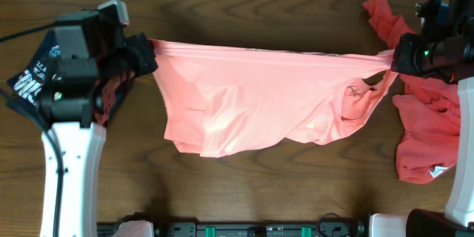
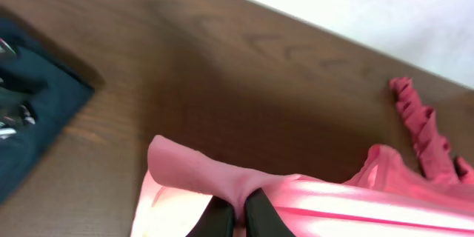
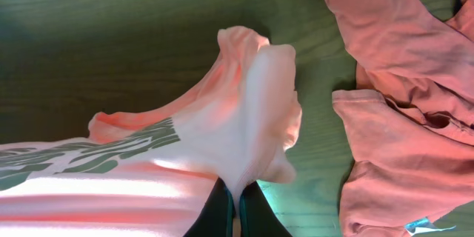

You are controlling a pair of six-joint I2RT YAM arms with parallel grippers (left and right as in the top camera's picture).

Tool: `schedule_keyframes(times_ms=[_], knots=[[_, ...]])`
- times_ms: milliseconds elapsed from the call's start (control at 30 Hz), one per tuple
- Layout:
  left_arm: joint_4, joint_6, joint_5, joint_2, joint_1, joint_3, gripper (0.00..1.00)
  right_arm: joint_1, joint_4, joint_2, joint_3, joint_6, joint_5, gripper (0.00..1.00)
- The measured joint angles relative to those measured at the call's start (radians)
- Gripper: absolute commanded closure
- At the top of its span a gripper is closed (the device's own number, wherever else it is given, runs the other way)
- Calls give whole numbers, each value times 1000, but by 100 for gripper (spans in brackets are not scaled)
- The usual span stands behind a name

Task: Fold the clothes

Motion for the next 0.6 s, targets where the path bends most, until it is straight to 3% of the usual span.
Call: schedule_keyframes(times_ms=[200,467,600], knots=[[49,10,-2,171,-52,0,94,0,39,44,-48,0,20,99],[239,34,-5,411,-108,0,92,-2,113,204,-185,0,42,99],[304,47,-10,501,-142,0,31,-2,149,247,-201,0,51,99]])
